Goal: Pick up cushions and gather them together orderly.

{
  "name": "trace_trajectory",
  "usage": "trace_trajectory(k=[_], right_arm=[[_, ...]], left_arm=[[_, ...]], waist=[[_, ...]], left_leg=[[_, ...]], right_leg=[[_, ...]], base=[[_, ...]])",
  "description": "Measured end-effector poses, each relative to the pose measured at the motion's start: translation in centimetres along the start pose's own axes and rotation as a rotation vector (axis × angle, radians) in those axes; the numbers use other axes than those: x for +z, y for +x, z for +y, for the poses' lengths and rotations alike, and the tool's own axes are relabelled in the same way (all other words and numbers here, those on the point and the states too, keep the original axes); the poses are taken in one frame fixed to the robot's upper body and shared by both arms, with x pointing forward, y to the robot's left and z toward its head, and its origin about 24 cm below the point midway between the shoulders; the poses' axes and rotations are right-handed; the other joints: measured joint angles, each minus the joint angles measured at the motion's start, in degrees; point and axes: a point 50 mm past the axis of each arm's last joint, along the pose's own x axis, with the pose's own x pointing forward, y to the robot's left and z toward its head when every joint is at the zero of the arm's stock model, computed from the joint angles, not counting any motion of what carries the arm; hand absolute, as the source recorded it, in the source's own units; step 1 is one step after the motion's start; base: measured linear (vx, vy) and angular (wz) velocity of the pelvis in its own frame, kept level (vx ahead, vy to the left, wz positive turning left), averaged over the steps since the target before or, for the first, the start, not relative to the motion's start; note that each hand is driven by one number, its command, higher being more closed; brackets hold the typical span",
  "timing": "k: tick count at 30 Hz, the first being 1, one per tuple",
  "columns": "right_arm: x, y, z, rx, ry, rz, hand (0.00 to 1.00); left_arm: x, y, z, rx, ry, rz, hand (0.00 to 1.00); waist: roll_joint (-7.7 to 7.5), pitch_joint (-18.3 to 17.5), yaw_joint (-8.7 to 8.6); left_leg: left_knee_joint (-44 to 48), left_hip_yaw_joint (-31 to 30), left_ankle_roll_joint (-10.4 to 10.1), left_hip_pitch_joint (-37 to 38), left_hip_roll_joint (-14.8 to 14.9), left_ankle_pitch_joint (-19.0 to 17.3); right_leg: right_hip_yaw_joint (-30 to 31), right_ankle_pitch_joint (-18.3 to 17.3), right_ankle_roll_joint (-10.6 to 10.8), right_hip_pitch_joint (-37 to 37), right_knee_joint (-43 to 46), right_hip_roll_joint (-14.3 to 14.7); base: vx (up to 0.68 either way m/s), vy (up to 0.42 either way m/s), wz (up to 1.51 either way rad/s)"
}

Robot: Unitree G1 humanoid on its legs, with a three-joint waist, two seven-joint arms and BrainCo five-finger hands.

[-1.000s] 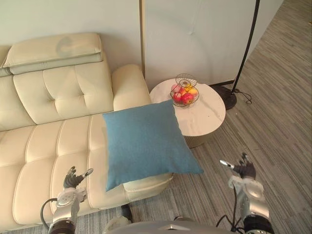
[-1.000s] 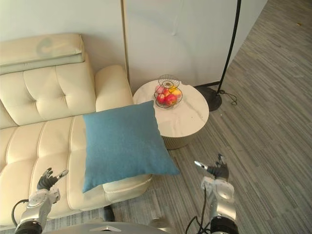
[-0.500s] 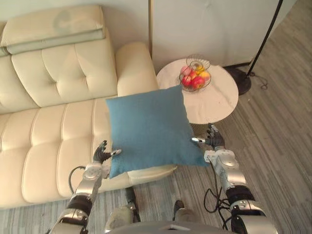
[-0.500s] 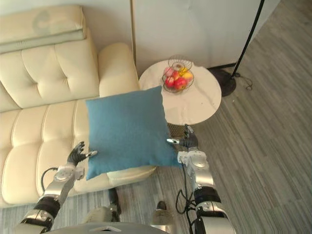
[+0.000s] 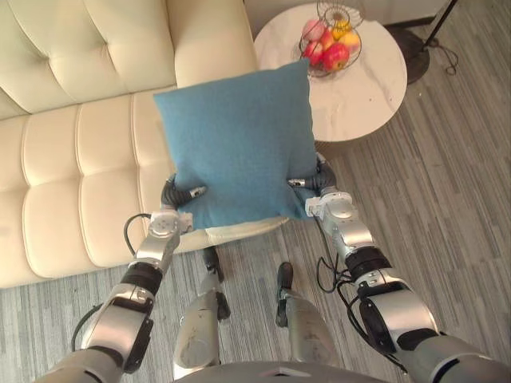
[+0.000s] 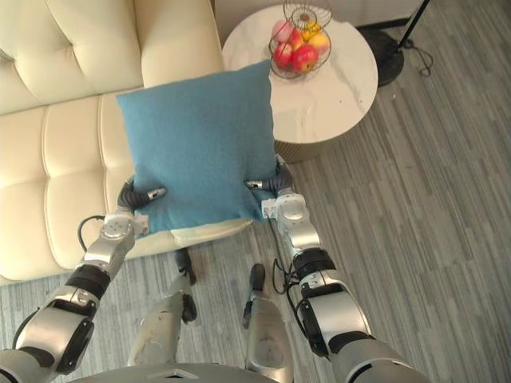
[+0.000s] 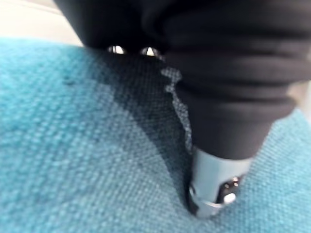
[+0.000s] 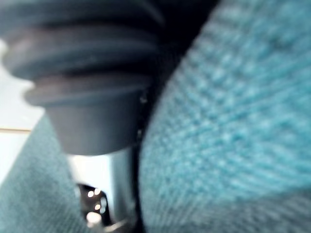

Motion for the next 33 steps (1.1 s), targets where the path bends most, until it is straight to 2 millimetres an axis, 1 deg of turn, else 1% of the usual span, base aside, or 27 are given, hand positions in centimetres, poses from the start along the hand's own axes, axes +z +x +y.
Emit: trace_trajectory(k=[4, 5, 9, 11, 12, 13, 15, 16, 18, 20, 21, 23, 24, 26, 27, 29, 30, 31, 33], right_arm=[[0.5, -0.1, 0.1, 0.004, 0.039, -0.021, 1.00], [0.6, -0.2, 0.4, 0.018, 0.048, -0.034, 1.00], [0.5, -1.1, 0.9, 0.041, 0.077, -0.055, 1.00], [-0.1, -1.9, 1.0, 0.045, 0.087, -0.054, 1.00], [-0.6, -2.5, 1.1, 0.048, 0.096, -0.049, 1.00], [-1.4, -3.6, 1.2, 0.053, 0.112, -0.040, 1.00], [-1.7, -4.2, 1.3, 0.056, 0.122, -0.039, 1.00], [-2.2, -5.2, 1.3, 0.055, 0.133, -0.037, 1.00], [-2.4, -5.7, 1.2, 0.053, 0.139, -0.036, 1.00], [-2.5, -6.7, 0.8, 0.036, 0.154, -0.045, 1.00], [-2.2, -7.3, 0.6, 0.023, 0.162, -0.066, 1.00], [-1.8, -8.8, 0.4, 0.004, 0.147, -0.103, 1.00], [-1.8, -9.5, 0.5, 0.001, 0.143, -0.112, 1.00], [-1.4, -11.1, 0.8, -0.008, 0.138, -0.137, 1.00], [-1.4, -11.3, 0.8, -0.009, 0.129, -0.142, 1.00], [-1.0, -12.5, 0.9, -0.018, 0.111, -0.164, 1.00], [-0.9, -12.7, 0.9, -0.020, 0.113, -0.169, 1.00], [-0.5, -13.1, 0.9, -0.022, 0.118, -0.188, 1.00], [0.2, -13.6, 0.9, -0.021, 0.125, -0.227, 1.00]], left_arm=[[1.0, 0.1, 0.2, 0.009, -0.058, -0.036, 1.00], [1.5, 0.1, 0.3, 0.011, -0.079, -0.058, 1.00], [2.3, -0.5, 0.5, 0.005, -0.106, -0.117, 1.00], [2.0, -1.1, 0.4, -0.003, -0.115, -0.123, 1.00], [1.5, -1.6, 0.4, -0.009, -0.121, -0.120, 1.00], [0.7, -2.7, 0.3, -0.019, -0.128, -0.113, 1.00], [0.2, -3.2, 0.2, -0.027, -0.129, -0.109, 1.00], [-0.5, -4.1, 0.1, -0.038, -0.130, -0.098, 1.00], [-0.9, -4.5, 0.0, -0.045, -0.134, -0.092, 1.00], [-1.2, -5.4, -0.3, -0.066, -0.147, -0.088, 1.00], [-1.2, -6.0, -0.4, -0.072, -0.156, -0.097, 1.00], [-1.7, -7.6, -0.6, -0.079, -0.181, -0.100, 1.00], [-2.1, -8.4, -0.6, -0.079, -0.195, -0.090, 1.00], [-2.6, -10.2, -0.5, -0.074, -0.223, -0.085, 1.00], [-2.6, -10.5, -0.5, -0.073, -0.227, -0.086, 1.00], [-2.3, -11.8, -0.3, -0.067, -0.258, -0.106, 1.00], [-2.2, -12.0, -0.3, -0.066, -0.263, -0.111, 1.00], [-1.7, -12.5, -0.2, -0.066, -0.271, -0.131, 1.00], [-1.0, -13.1, 0.0, -0.062, -0.284, -0.163, 1.00]], waist=[[-0.04, 0.02, 0.13], [-0.04, 0.02, 0.16], [-0.04, 0.02, 0.10], [-0.04, 0.02, 0.07], [-0.06, 0.00, -0.01], [-0.07, -0.01, -0.23], [-0.08, -0.05, -0.34], [-0.08, -0.12, -0.59], [-0.05, -0.26, -0.79], [-0.08, -0.52, -1.27], [-0.13, -0.57, -1.37], [-0.14, -2.10, -1.61], [-0.15, -3.72, -1.82], [-0.08, -5.79, -2.21], [-0.06, -6.34, -2.24], [-0.08, -8.68, -2.32], [-0.10, -9.38, -2.33], [-0.05, -10.83, -2.30], [-0.13, -11.30, -2.27]], left_leg=[[0.27, 0.82, 0.00, -0.14, -0.32, 0.00], [0.27, 1.00, 0.00, -0.08, -0.30, 0.01], [0.29, 1.28, 0.00, 0.29, -0.21, 0.01], [0.29, 1.45, 0.23, 1.41, -0.28, 0.18], [0.30, 1.44, 0.28, 2.48, -0.36, 0.07], [0.29, 1.32, -0.07, 4.46, -0.51, -0.45], [0.29, 1.21, -0.29, 5.50, -0.56, -0.62], [0.29, 0.64, -0.42, 6.85, -0.56, -0.72], [0.28, 0.20, -0.46, 7.27, -0.55, -0.76], [0.29, -0.34, -0.47, 8.24, -0.51, -0.76], [0.29, -0.64, -0.47, 8.99, -0.66, -0.76], [0.29, -1.24, -0.47, 10.05, -0.78, -0.76], [0.28, -1.59, -0.47, 10.29, -0.90, -0.76], [0.27, -1.97, -0.74, 12.41, -1.00, -0.97], [0.27, -2.10, -0.86, 12.63, -0.97, -1.06], [0.15, -2.84, -1.25, 14.06, -0.62, -2.11], [-0.02, -2.98, -1.49, 14.12, -0.60, -2.30], [-0.04, -3.12, -1.63, 14.28, -0.45, -2.75], [-0.04, -3.09, -1.53, 15.98, -0.28, -2.88]], right_leg=[[1.26, 0.33, 0.21, -0.69, 0.09, -0.27], [1.37, 0.48, 0.42, -0.71, 0.09, -0.27], [1.34, 0.48, 0.43, -0.51, 0.14, -0.24], [1.34, 0.27, 0.33, 0.69, -0.16, -0.31], [1.31, 0.03, 0.31, 1.97, -0.51, -0.34], [1.08, -0.44, 0.41, 4.44, -1.21, -0.40], [0.98, -0.71, 0.41, 5.53, -1.43, -0.43], [0.72, -1.12, 0.31, 7.22, -1.81, -0.35], [0.45, -1.24, 0.29, 7.97, -2.06, -0.29], [-0.57, -1.26, 0.28, 9.92, -3.04, -0.20], [-0.86, -1.27, 0.26, 10.92, -3.37, -0.14], [-1.14, -1.40, 0.24, 12.50, -3.92, -0.17], [-1.38, -1.45, 0.22, 12.97, -4.27, -0.17], [-1.99, -1.67, 0.19, 15.62, -4.98, -0.10], [-2.11, -1.75, 0.20, 15.87, -5.01, -0.07], [-2.21, -2.21, 0.16, 17.45, -5.07, 0.40], [-2.22, -2.23, 0.12, 17.57, -5.12, 0.49], [-2.18, -2.49, -0.32, 17.73, -5.30, 0.69], [-2.18, -2.47, -0.33, 19.54, -5.55, 0.81]], base=[[0.00, 0.032, -0.10], [0.03, 0.002, -0.05], [0.05, -0.011, -0.04], [0.09, -0.019, 0.00], [0.14, -0.028, 0.07], [0.14, -0.032, 0.08], [0.12, -0.038, 0.06], [0.12, -0.047, 0.06], [0.09, -0.038, 0.10], [0.08, -0.029, 0.18], [0.07, -0.018, 0.17], [0.06, -0.019, 0.12], [0.05, -0.018, 0.10], [0.04, -0.010, 0.11], [0.00, 0.000, 0.09], [-0.03, 0.008, 0.05], [-0.05, 0.016, 0.04], [-0.04, 0.017, 0.05], [-0.04, 0.009, 0.03]])
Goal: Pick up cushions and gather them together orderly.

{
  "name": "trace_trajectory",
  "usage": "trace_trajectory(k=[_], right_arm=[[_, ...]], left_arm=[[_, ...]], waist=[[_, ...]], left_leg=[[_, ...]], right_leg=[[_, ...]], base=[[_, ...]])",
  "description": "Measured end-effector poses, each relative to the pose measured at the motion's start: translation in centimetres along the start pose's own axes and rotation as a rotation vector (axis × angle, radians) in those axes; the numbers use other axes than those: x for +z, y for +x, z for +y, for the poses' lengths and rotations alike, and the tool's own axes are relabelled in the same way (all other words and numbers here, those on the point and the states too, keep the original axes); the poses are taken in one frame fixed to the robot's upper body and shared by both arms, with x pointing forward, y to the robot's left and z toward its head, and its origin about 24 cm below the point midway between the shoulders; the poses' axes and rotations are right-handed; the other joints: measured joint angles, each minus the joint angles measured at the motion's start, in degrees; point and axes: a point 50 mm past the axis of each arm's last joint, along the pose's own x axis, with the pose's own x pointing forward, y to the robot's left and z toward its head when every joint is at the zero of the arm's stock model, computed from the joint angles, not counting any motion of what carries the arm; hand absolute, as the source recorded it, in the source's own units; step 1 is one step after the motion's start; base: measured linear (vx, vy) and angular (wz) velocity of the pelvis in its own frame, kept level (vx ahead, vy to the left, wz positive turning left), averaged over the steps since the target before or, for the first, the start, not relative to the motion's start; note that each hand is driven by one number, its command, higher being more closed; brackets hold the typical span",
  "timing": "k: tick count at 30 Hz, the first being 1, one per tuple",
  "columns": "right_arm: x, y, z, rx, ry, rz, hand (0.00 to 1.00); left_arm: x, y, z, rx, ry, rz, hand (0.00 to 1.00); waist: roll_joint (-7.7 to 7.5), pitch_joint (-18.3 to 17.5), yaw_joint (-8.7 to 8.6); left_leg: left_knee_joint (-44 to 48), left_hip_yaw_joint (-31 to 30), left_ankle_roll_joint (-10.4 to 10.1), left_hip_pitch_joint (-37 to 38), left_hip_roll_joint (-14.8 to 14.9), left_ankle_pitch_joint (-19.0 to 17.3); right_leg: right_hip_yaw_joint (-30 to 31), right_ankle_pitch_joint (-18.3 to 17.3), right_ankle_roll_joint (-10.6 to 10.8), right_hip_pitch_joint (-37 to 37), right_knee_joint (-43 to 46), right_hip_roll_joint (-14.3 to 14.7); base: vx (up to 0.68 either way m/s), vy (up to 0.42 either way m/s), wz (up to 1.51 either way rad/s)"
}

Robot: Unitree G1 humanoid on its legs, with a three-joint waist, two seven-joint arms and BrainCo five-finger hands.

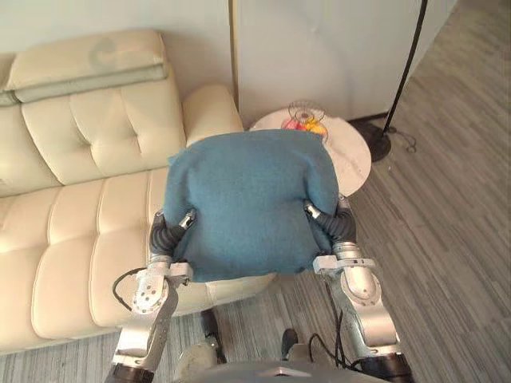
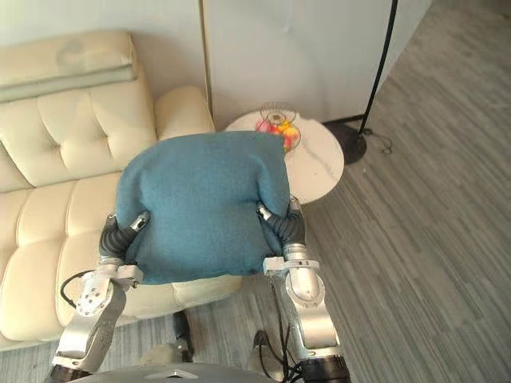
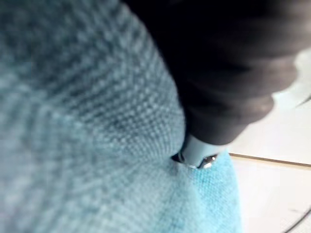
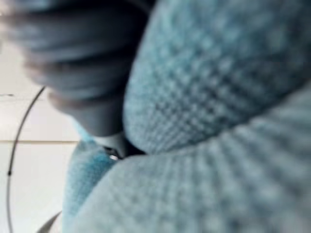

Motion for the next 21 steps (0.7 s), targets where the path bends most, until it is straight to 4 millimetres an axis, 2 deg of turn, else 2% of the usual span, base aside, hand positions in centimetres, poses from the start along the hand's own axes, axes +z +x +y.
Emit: trace_trajectory(k=[4, 7, 8, 10, 11, 12, 13, 14, 15, 16, 17, 18, 19, 21], right_arm=[[0.4, -0.1, 0.3, 0.012, 0.008, -0.029, 1.00], [0.8, -0.1, 0.3, 0.013, 0.008, -0.049, 1.00], [0.8, -0.1, 0.3, 0.013, 0.007, -0.050, 1.00], [1.1, 0.3, 0.3, 0.018, -0.017, -0.070, 1.00], [1.2, 0.4, 0.2, 0.017, -0.024, -0.075, 1.00], [1.4, 0.6, 0.0, 0.003, -0.037, -0.085, 1.00], [1.4, 0.7, -0.2, -0.005, -0.040, -0.087, 1.00], [1.4, 0.8, -0.5, -0.022, -0.042, -0.089, 1.00], [1.5, 0.8, -0.8, -0.032, -0.051, -0.090, 1.00], [1.5, 0.8, -1.2, -0.042, -0.060, -0.090, 1.00], [1.4, 0.7, -1.9, -0.070, -0.073, -0.087, 1.00], [1.5, 0.6, -2.2, -0.087, -0.080, -0.087, 1.00], [1.5, 0.6, -2.7, -0.127, -0.077, -0.088, 1.00], [1.5, 0.6, -2.6, -0.147, -0.056, -0.090, 1.00]], left_arm=[[0.2, -0.6, 0.0, 0.013, -0.025, -0.018, 1.00], [0.2, -0.6, -0.1, 0.014, -0.033, -0.022, 1.00], [0.2, -0.6, -0.1, 0.014, -0.033, -0.023, 1.00], [0.6, -0.6, -0.2, 0.013, -0.050, -0.036, 1.00], [0.6, -0.6, -0.3, 0.012, -0.055, -0.039, 1.00], [0.8, -0.3, -0.6, 0.006, -0.067, -0.047, 1.00], [0.8, -0.2, -0.6, 0.002, -0.066, -0.050, 1.00], [0.8, -0.1, -0.9, -0.008, -0.075, -0.046, 1.00], [0.6, -0.1, -1.2, -0.018, -0.089, -0.039, 1.00], [0.6, -0.1, -1.5, -0.026, -0.099, -0.037, 1.00], [0.3, 0.2, -2.2, -0.046, -0.115, -0.036, 1.00], [0.2, 0.4, -2.6, -0.059, -0.123, -0.032, 1.00], [0.1, 1.2, -3.3, -0.085, -0.129, -0.034, 1.00], [0.5, 1.7, -3.2, -0.098, -0.119, -0.050, 1.00]], waist=[[0.07, -2.29, 0.39], [0.14, -2.38, 0.95], [0.19, -2.39, 1.30], [1.21, -3.12, 1.15], [1.24, -3.28, 1.05], [0.11, -3.31, 0.50], [-0.69, -3.14, 0.50], [-1.60, -2.68, 0.98], [-1.44, -2.85, 0.47], [-0.63, -3.34, -0.36], [1.05, -4.42, -1.01], [1.63, -4.80, -1.30], [0.89, -4.41, -1.59], [-1.28, -3.57, -1.52]], left_leg=[[0.01, -0.53, -0.03, 1.17, 0.00, 0.07], [0.33, -2.83, 0.00, 1.48, -0.12, 0.84], [0.34, -3.45, -0.19, 1.18, -0.11, 1.11], [0.26, -5.16, -0.49, -2.61, 0.28, 1.27], [0.06, -4.48, -0.16, -3.52, 0.41, 0.32], [0.80, -0.29, -0.89, -5.64, 0.06, -5.62], [2.07, 1.73, 0.70, -6.36, -0.03, -6.84], [8.80, 4.84, 5.14, -7.28, 0.23, -7.18], [15.94, 6.67, 4.97, -7.57, 2.07, -8.58], [21.11, 8.15, 4.24, -7.57, 4.69, -11.01], [23.34, 9.11, 1.77, -6.40, 7.26, -12.68], [22.04, 8.70, -0.41, -5.45, 7.64, -13.62], [19.77, 7.76, -0.43, -5.49, 5.09, -13.00], [20.18, 7.41, 1.65, -6.69, 2.24, -13.83]], right_leg=[[-0.47, 0.09, 0.08, 1.70, -0.08, 0.05], [-2.21, -0.05, 0.19, 2.85, 0.87, 0.10], [-2.76, -0.47, -0.03, 2.62, 1.60, 0.13], [-5.08, -1.64, -0.27, -1.80, 6.92, 0.37], [-5.60, -1.78, -0.30, -2.74, 7.57, 0.19], [-8.14, -1.46, -0.60, -4.21, 7.20, -2.56], [-9.36, -1.32, -0.72, -4.42, 6.86, -3.71], [-10.29, -0.22, -0.45, -4.05, 6.09, -5.89], [-12.12, 0.76, -0.03, -2.84, 5.03, -6.74], [-13.81, 1.32, 0.39, -2.05, 4.22, -6.85], [-16.12, 2.08, 1.34, -1.51, 3.73, -6.89], [-16.85, 2.46, 1.84, -1.40, 3.57, -7.12], [-17.83, 3.79, 2.10, -1.21, 3.33, -9.17], [-17.91, 5.32, 3.10, -1.34, 2.08, -11.32]], base=[[-0.02, 0.009, 0.09], [-0.03, 0.013, 0.33], [-0.06, -0.004, 0.40], [-0.09, -0.017, 0.52], [-0.13, 0.004, 0.84], [-0.11, 0.038, 0.79], [-0.13, 0.064, 0.87], [-0.08, 0.049, 0.65], [-0.06, 0.038, 0.77], [-0.03, 0.142, 0.93], [-0.01, 0.204, 0.82], [0.00, 0.315, 0.92], [-0.02, 0.300, 0.69], [-0.06, 0.293, 0.46]])
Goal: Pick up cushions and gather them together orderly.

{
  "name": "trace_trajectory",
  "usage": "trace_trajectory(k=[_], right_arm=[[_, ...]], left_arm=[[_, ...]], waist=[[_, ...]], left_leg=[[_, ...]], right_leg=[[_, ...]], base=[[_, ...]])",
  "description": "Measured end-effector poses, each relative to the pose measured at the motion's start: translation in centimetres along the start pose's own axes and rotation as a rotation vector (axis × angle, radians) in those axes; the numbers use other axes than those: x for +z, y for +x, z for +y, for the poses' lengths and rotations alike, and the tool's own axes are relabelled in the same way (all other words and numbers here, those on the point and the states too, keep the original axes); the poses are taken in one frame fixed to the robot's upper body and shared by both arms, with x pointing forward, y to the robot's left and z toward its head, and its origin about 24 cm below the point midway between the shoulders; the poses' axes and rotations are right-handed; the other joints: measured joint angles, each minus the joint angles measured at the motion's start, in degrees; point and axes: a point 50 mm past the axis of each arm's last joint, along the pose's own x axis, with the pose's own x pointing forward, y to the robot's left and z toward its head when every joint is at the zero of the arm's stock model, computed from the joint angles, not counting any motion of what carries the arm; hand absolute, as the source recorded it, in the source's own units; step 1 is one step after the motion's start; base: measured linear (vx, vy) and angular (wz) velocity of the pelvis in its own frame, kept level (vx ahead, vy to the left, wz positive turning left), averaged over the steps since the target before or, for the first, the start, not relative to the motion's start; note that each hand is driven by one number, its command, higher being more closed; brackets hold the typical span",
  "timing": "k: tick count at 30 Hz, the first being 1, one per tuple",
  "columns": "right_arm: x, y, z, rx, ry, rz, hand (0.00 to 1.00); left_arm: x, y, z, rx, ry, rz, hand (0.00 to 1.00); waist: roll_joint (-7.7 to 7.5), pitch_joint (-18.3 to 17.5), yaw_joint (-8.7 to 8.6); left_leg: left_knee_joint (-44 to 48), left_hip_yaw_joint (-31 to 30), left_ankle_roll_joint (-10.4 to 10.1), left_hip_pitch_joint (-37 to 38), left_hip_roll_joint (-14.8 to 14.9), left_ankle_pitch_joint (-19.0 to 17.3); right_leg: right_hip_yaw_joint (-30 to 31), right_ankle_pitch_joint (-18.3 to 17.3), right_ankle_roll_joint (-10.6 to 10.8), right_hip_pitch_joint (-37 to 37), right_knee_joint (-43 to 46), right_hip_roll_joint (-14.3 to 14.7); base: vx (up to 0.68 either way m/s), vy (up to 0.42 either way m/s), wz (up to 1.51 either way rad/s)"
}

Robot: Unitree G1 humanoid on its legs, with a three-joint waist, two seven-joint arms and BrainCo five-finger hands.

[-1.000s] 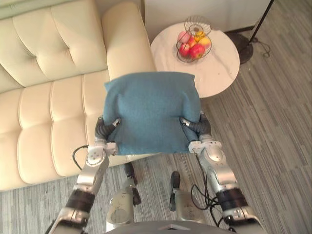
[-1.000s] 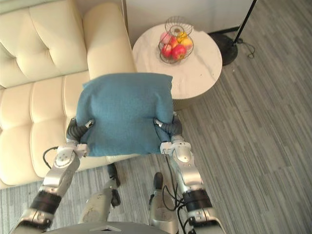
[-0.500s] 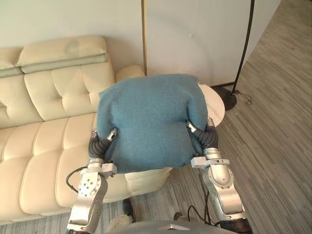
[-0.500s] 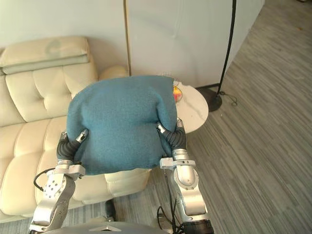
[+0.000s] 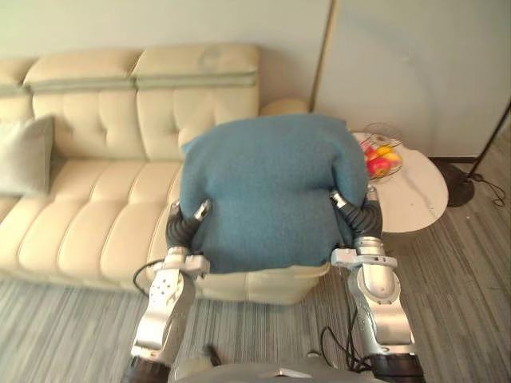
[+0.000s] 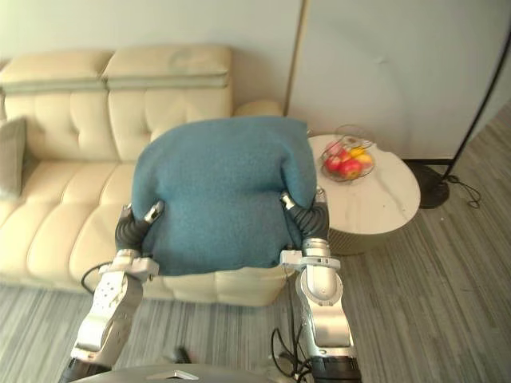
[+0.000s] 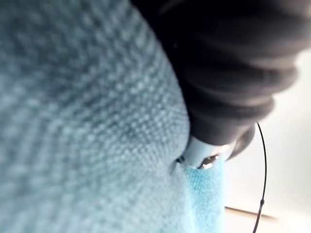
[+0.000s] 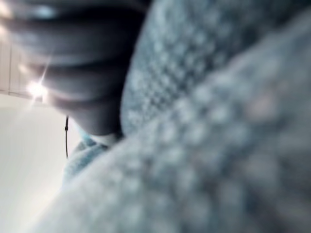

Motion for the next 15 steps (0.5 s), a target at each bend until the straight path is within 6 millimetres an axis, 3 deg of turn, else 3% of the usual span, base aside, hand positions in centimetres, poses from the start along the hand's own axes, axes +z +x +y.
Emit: trace_trajectory(k=[2, 4, 6, 7, 8, 10, 13, 15], right_arm=[[-0.7, -0.1, 0.6, -0.004, 0.027, 0.031, 1.00], [-1.5, -0.2, 0.9, -0.001, 0.035, 0.065, 1.00], [-2.8, -0.3, 1.1, 0.005, 0.032, 0.121, 1.00], [-3.6, -0.5, 1.6, 0.016, 0.036, 0.159, 1.00], [-3.7, -0.6, 1.7, 0.020, 0.040, 0.165, 1.00], [-3.9, -0.6, 1.9, 0.034, 0.047, 0.173, 1.00], [-3.9, -0.6, 1.8, 0.041, 0.050, 0.173, 1.00], [-3.8, -0.6, 1.6, 0.043, 0.049, 0.168, 1.00]], left_arm=[[-0.2, 0.0, 0.6, 0.011, 0.022, 0.008, 1.00], [-0.3, 0.0, 0.9, 0.021, 0.026, 0.015, 1.00], [-0.4, -0.1, 1.3, 0.035, 0.031, 0.022, 1.00], [-0.5, -0.1, 1.7, 0.052, 0.038, 0.027, 1.00], [-0.6, -0.2, 1.9, 0.059, 0.040, 0.031, 1.00], [-1.2, -0.7, 2.4, 0.077, 0.046, 0.063, 1.00], [-1.3, -0.7, 2.3, 0.074, 0.047, 0.067, 1.00], [-1.3, -0.7, 2.2, 0.063, 0.046, 0.067, 1.00]], waist=[[-1.42, 0.49, 0.97], [-1.50, 0.79, 1.35], [-1.52, 1.86, 1.65], [-1.77, 3.33, 1.13], [-1.86, 3.63, 0.83], [-2.11, 3.90, 0.01], [-1.96, 3.99, -0.72], [-1.27, 4.47, -2.57]], left_leg=[[5.49, 0.23, 3.03, -3.53, -1.31, -3.70], [8.39, 0.63, 4.82, -5.18, -2.28, -5.89], [8.85, 1.34, 6.55, -4.96, -3.40, -7.08], [7.59, 0.92, 6.91, -3.50, -4.10, -7.29], [6.72, 0.76, 6.91, -3.01, -4.37, -7.29], [0.29, 0.44, 6.80, -0.25, -6.47, -6.53], [-6.59, 0.24, 6.77, 2.57, -8.71, -5.88], [-10.43, -1.05, 6.72, 4.89, -9.70, -4.03]], right_leg=[[0.68, 0.11, -0.48, -2.09, 1.67, -2.57], [2.36, -0.66, -2.73, -4.96, 6.33, -4.90], [7.52, 0.03, -9.77, -9.98, 14.46, -6.76], [14.48, -3.72, -8.27, -13.25, 21.31, -4.62], [16.15, -5.57, -7.26, -13.86, 23.03, -3.14], [17.42, -10.49, -6.23, -15.92, 24.20, 3.84], [15.30, -11.27, -6.50, -17.31, 18.57, 10.44], [13.78, -7.94, -6.49, -18.05, 9.67, 15.32]], base=[[-0.08, 0.353, 0.12], [-0.04, 0.296, -0.03], [-0.01, 0.332, -0.08], [-0.01, 0.279, 0.01], [0.02, 0.274, 0.15], [0.07, 0.130, 0.14], [0.09, 0.066, 0.09], [0.20, 0.020, 0.27]])
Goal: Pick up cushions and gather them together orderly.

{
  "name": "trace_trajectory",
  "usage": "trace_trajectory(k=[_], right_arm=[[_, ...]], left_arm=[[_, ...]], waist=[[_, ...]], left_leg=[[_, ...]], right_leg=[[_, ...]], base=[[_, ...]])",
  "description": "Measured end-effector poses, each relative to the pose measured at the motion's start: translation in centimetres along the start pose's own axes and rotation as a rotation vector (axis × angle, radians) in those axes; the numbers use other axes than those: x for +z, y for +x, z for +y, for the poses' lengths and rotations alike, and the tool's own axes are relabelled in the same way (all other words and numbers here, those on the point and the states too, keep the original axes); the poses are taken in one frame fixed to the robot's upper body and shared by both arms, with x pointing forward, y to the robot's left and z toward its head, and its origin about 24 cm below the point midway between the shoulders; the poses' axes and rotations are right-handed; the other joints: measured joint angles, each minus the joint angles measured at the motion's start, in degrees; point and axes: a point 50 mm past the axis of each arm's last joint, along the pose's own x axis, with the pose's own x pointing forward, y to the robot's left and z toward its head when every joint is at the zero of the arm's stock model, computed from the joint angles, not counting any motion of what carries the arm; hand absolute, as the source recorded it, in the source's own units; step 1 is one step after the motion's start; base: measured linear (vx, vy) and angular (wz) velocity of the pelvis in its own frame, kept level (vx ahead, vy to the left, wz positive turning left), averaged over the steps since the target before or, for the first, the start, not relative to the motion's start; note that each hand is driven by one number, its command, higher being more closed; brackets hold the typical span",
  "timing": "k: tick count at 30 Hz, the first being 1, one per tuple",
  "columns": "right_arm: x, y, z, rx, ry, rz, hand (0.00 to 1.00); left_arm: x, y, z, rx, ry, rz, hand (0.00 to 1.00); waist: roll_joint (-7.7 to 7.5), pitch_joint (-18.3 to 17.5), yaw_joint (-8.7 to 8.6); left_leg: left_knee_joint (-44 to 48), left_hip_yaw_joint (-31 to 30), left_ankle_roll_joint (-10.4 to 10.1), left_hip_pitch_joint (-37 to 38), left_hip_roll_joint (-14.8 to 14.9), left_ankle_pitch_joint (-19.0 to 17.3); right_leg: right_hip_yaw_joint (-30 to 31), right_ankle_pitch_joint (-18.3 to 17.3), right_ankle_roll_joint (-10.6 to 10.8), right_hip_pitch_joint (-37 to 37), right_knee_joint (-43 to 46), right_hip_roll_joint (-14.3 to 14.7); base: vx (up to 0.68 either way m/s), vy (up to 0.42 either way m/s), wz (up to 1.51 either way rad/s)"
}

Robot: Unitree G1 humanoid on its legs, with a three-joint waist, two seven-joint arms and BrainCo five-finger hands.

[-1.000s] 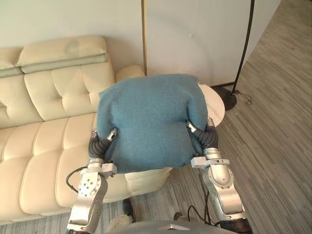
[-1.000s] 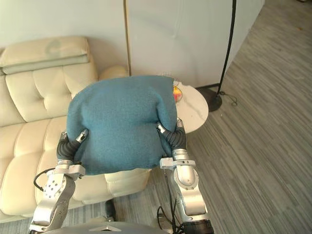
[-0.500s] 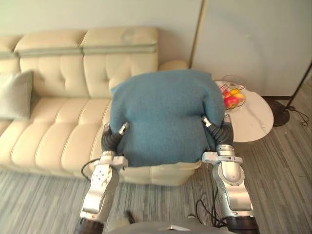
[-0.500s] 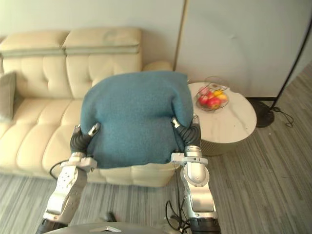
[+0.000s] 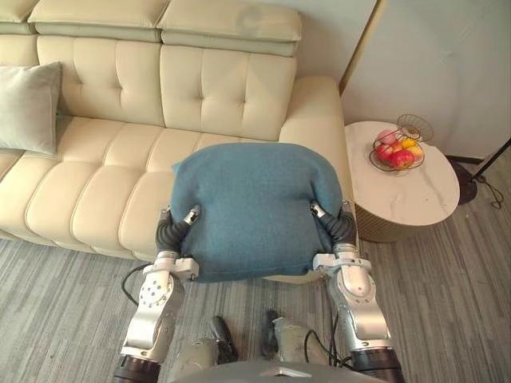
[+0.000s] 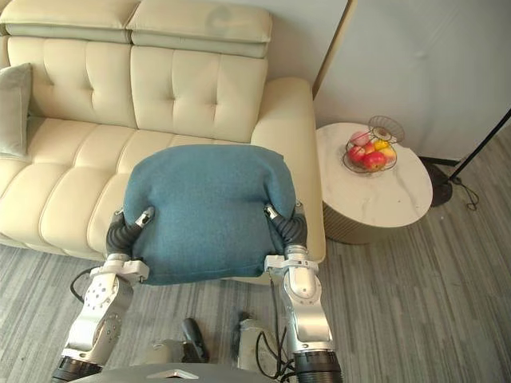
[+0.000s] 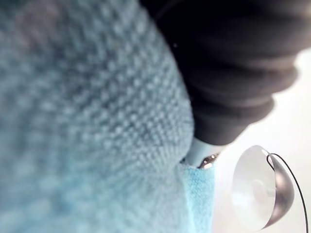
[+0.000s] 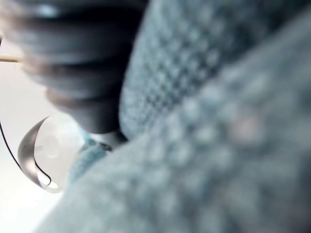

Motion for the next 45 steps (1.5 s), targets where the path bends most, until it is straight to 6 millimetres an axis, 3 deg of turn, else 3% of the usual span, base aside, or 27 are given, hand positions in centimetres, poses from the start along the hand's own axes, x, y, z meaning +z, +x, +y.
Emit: trace_trajectory(k=[4, 5, 7, 8, 9, 11, 12, 14, 15, 16, 17, 18, 19, 20, 21, 22, 23, 24, 25, 29, 32, 36, 38, 40, 42, 45], right_arm=[[0.5, -0.7, -0.4, -0.014, 0.027, -0.013, 1.00], [0.9, -1.5, -0.6, -0.023, 0.033, -0.025, 1.00], [1.6, -2.5, -1.0, -0.032, 0.040, -0.040, 1.00], [1.9, -2.7, -1.0, -0.030, 0.040, -0.053, 1.00], [2.5, -2.7, -0.9, -0.029, 0.043, -0.078, 1.00], [3.4, -2.7, -1.1, -0.019, 0.031, -0.116, 1.00], [3.9, -2.7, -1.2, -0.010, 0.016, -0.135, 1.00], [4.6, -2.8, -1.3, -0.003, 0.023, -0.161, 1.00], [4.9, -2.7, -1.3, -0.004, 0.027, -0.178, 1.00], [5.1, -2.7, -1.3, -0.006, 0.028, -0.184, 1.00], [5.5, -2.7, -1.2, -0.007, 0.032, -0.203, 1.00], [5.5, -2.6, -1.2, -0.007, 0.033, -0.206, 1.00], [5.5, -2.5, -1.1, -0.008, 0.035, -0.209, 1.00], [5.4, -2.5, -1.1, -0.008, 0.038, -0.202, 1.00], [5.3, -2.5, -1.0, -0.005, 0.037, -0.197, 1.00], [5.0, -2.6, -0.9, 0.009, 0.033, -0.186, 1.00], [4.1, -2.7, -0.4, 0.000, 0.065, -0.145, 1.00], [3.7, -3.1, 0.0, -0.013, 0.099, -0.122, 1.00], [3.4, -3.1, 0.6, -0.009, 0.131, -0.108, 1.00], [2.2, -3.2, 0.8, 0.009, 0.125, -0.055, 1.00], [1.8, -3.2, 0.6, 0.014, 0.108, -0.041, 1.00], [1.9, -3.2, 0.4, 0.024, 0.065, -0.045, 1.00], [1.9, -3.2, 0.4, 0.024, 0.055, -0.046, 1.00], [1.6, -3.1, 0.4, 0.026, 0.053, -0.037, 1.00], [0.4, -2.3, 0.7, 0.036, 0.045, 0.003, 1.00], [-0.4, -2.2, 0.7, 0.046, 0.032, 0.035, 1.00]], left_arm=[[-0.2, -0.1, -0.4, -0.023, 0.001, 0.009, 1.00], [-0.2, -0.1, -0.6, -0.037, 0.005, 0.008, 1.00], [-0.1, -0.4, -1.0, -0.055, -0.001, 0.005, 1.00], [0.0, -0.7, -1.1, -0.054, -0.012, 0.000, 1.00], [0.2, -0.8, -1.4, -0.056, -0.030, -0.011, 1.00], [0.2, -0.8, -1.7, -0.050, -0.052, -0.012, 1.00], [0.0, -1.0, -1.8, -0.047, -0.071, -0.006, 1.00], [-0.1, -1.1, -2.0, -0.043, -0.096, -0.002, 1.00], [0.3, -1.1, -2.1, -0.047, -0.111, -0.016, 1.00], [0.4, -1.1, -2.1, -0.049, -0.117, -0.022, 1.00], [0.7, -1.1, -2.2, -0.056, -0.119, -0.033, 1.00], [0.6, -1.1, -2.1, -0.056, -0.119, -0.032, 1.00], [0.5, -1.2, -2.1, -0.052, -0.121, -0.028, 1.00], [0.4, -1.5, -2.0, -0.043, -0.125, -0.020, 1.00], [0.3, -1.7, -1.9, -0.038, -0.125, -0.016, 1.00], [0.2, -2.5, -1.5, -0.020, -0.125, -0.009, 1.00], [0.0, -2.6, -0.9, -0.014, -0.102, 0.003, 1.00], [0.1, -2.7, -0.6, -0.012, -0.083, 0.001, 1.00], [0.0, -2.8, -0.1, 0.001, -0.067, 0.004, 1.00], [-0.7, -3.7, 0.5, 0.031, -0.065, 0.044, 1.00], [-0.9, -3.8, 0.3, 0.035, -0.078, 0.056, 1.00], [-1.0, -3.7, 0.1, 0.030, -0.076, 0.057, 1.00], [-0.9, -3.6, 0.0, 0.026, -0.074, 0.052, 1.00], [-0.7, -3.5, 0.0, 0.025, -0.066, 0.046, 1.00], [-0.6, -3.4, 0.2, 0.035, -0.064, 0.041, 1.00], [-0.5, -3.2, 0.2, 0.037, -0.062, 0.035, 1.00]], waist=[[-0.27, 0.10, -1.95], [-0.29, 0.09, -2.06], [0.19, -0.26, -1.83], [0.78, -0.50, -1.83], [1.44, -0.84, -2.25], [1.44, -0.82, -1.43], [1.40, -0.80, -0.73], [1.48, -0.85, 0.04], [1.35, -0.77, 0.81], [1.20, -0.69, 1.05], [0.26, -0.31, 1.09], [0.04, -0.22, 1.29], [-0.08, -0.14, 2.15], [0.25, -0.27, 3.49], [0.74, -0.44, 3.87], [1.80, -1.19, 4.44], [-0.49, -1.89, 3.92], [-1.50, -2.13, 4.09], [-3.59, -2.62, 3.85], [-4.04, -2.99, 3.91], [-2.99, -2.96, 3.54], [-2.79, -3.22, 3.28], [-2.84, -3.24, 3.41], [-2.80, -3.27, 3.77], [-2.78, -3.25, 3.96], [-2.42, -3.46, 4.49]], left_leg=[[-2.85, -3.41, -0.08, 4.77, -3.88, 1.19], [-3.44, -3.79, 0.03, 6.88, -4.77, 0.44], [-1.89, -5.14, -1.44, 8.50, -4.56, -2.58], [0.42, -5.06, -3.36, 8.65, -3.45, -4.13], [10.24, -4.55, -7.19, 4.94, -0.74, -6.40], [25.02, -2.69, -10.38, 0.32, 2.63, -5.18], [34.25, -0.49, -10.93, -1.27, 5.59, -3.94], [40.41, 3.18, -9.68, -1.21, 10.22, -4.60], [39.89, 4.77, -7.44, -1.38, 12.52, -5.98], [39.41, 5.09, -6.49, -1.69, 13.06, -6.71], [37.17, 5.00, -4.33, -3.32, 13.19, -8.46], [35.19, 4.41, -4.17, -4.19, 13.08, -8.98], [29.76, 2.16, -4.46, -5.56, 12.16, -9.03], [17.20, -3.68, -6.14, -4.71, 10.68, -6.02], [11.17, -5.84, -6.21, -3.46, 10.65, -2.33], [5.81, -11.86, -12.51, -1.31, 12.50, 6.63], [6.72, -11.22, -11.78, -1.37, 10.75, 6.42], [6.56, -10.94, -11.85, -1.47, 10.15, 5.45], [6.59, -8.77, -11.22, -1.05, 9.91, 4.94], [6.25, -3.00, -11.60, 1.57, 10.12, 3.01], [5.92, -0.40, -11.61, 1.53, 10.13, 2.63], [6.58, 2.93, -11.46, 0.07, 10.76, 2.57], [7.86, 3.47, -11.28, -1.64, 11.39, 2.43], [9.14, 3.41, -11.34, -3.51, 12.17, 2.29], [8.93, 0.97, -11.34, -4.60, 12.30, 2.31], [7.51, -3.29, -11.42, -4.94, 11.48, 2.99]], right_leg=[[-0.10, 3.76, -0.89, -2.44, -1.84, -1.74], [0.71, 4.79, -2.37, -1.87, -1.81, -2.91], [-0.17, 5.75, -2.79, 0.24, -1.83, -3.02], [-1.33, 7.20, -4.11, 1.28, -2.40, -2.86], [-3.26, 5.97, -4.94, 2.80, -2.79, -2.43], [-3.37, 5.73, -5.34, 5.98, -5.01, -1.86], [-2.46, 5.59, -5.53, 9.25, -6.78, -1.64], [0.37, 5.58, -5.53, 14.07, -9.45, -1.54], [3.51, 5.26, -5.47, 15.96, -10.62, -1.69], [5.01, 4.75, -5.12, 16.69, -11.06, -1.94], [8.71, 2.59, -2.46, 18.54, -11.66, -3.47], [9.44, 2.12, -1.68, 18.78, -11.38, -4.14], [11.26, 2.11, -1.57, 18.70, -10.81, -5.27], [12.93, 1.60, -0.54, 18.12, -8.77, -6.20], [13.77, 1.06, 0.63, 18.02, -7.95, -5.99], [16.21, -1.82, 5.29, 17.82, -6.85, -5.13], [17.64, -1.95, 5.60, 17.19, -6.74, -6.76], [17.72, -0.86, 5.64, 15.00, -5.38, -6.91], [19.00, -0.02, 5.77, 13.93, -5.37, -7.21], [25.21, 1.38, 6.73, 12.52, -7.21, -7.02], [29.57, 2.40, 5.39, 9.39, -8.09, -6.22], [33.29, 5.29, 2.85, 6.13, -10.01, -5.26], [34.11, 6.53, 2.74, 4.81, -10.78, -4.88], [33.64, 7.54, 2.67, 3.45, -10.94, -4.41], [30.13, 7.51, -0.55, 2.65, -10.15, -4.10], [27.88, 7.45, -0.53, 4.16, -11.96, -4.33]], base=[[0.31, -0.006, 0.49], [0.52, -0.076, 0.57], [0.47, -0.088, 0.47], [0.55, -0.148, 0.42], [0.74, -0.229, 0.32], [0.52, -0.148, 0.04], [0.46, -0.049, -0.31], [0.53, 0.009, -0.47], [0.34, 0.093, -0.46], [0.31, 0.162, -0.50], [0.23, 0.165, -0.33], [0.25, 0.256, -0.54], [0.25, 0.376, -0.99], [0.20, 0.330, -1.13], [0.21, 0.376, -1.51], [0.17, 0.316, -1.11], [0.21, 0.369, -1.18], [0.13, 0.295, -0.85], [0.05, 0.172, -0.78], [-0.09, 0.055, -0.86], [-0.15, -0.017, -0.84], [-0.11, -0.002, -0.64], [-0.07, -0.023, -0.31], [-0.07, -0.047, -0.08], [-0.06, -0.058, 0.07], [-0.02, -0.018, 0.26]])
